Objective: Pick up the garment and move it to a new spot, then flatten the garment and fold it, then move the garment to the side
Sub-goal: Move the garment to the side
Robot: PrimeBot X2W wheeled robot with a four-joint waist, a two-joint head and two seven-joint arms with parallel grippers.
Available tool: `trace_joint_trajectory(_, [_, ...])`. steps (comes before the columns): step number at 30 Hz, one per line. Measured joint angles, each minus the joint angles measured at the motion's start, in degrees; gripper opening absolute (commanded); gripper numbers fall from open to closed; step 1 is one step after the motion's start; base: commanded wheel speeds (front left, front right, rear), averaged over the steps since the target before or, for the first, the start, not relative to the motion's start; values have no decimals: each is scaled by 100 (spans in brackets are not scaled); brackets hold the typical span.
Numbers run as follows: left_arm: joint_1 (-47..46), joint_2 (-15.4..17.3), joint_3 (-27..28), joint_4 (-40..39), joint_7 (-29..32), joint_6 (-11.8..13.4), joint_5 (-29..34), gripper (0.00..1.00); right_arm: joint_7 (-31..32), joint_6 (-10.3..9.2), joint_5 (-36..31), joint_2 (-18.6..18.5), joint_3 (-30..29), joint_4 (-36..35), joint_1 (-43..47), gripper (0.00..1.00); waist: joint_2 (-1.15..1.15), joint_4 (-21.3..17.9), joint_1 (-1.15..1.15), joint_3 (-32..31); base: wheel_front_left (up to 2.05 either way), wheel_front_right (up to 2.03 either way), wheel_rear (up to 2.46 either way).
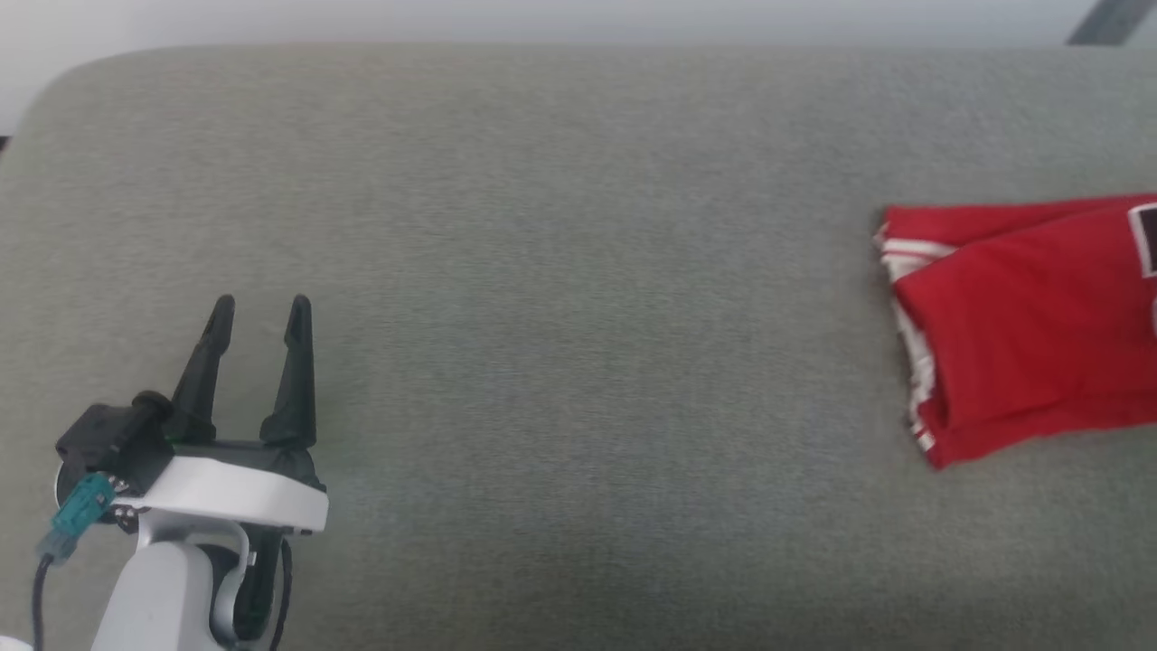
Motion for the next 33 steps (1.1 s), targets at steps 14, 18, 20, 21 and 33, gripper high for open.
trace_joint_trajectory(14, [-716, 141, -469, -32, 0, 0, 153, 100, -1373, 1, -297, -678, 257, 1098, -1090, 0, 0, -725, 0, 688, 0, 0, 0])
trace_joint_trajectory(18, [-993, 223, -653, -23, 0, 0, 177, 100, -1847, 1, -393, -827, 479, 1516, -1475, 0, 0, -896, 0, 904, 0, 0, 0])
trace_joint_trajectory(20, [-1124, 241, -746, -18, 0, 0, 194, 100, -2053, 1, -504, -837, 561, 1684, -1636, 0, 0, -982, 0, 1006, 0, 0, 0])
trace_joint_trajectory(21, [-1181, 249, -794, -14, 0, 0, 214, 100, -2154, 1, -543, -834, 587, 1772, -1708, 0, 0, -1024, 0, 1055, 0, 0, 0])
trace_joint_trajectory(33, [-1870, 346, -1282, 154, 0, -1, 293, 100, -3216, 1, -1057, -808, 1070, 2793, -2489, 0, 0, -1318, 0, 1657, 0, 0, 0])
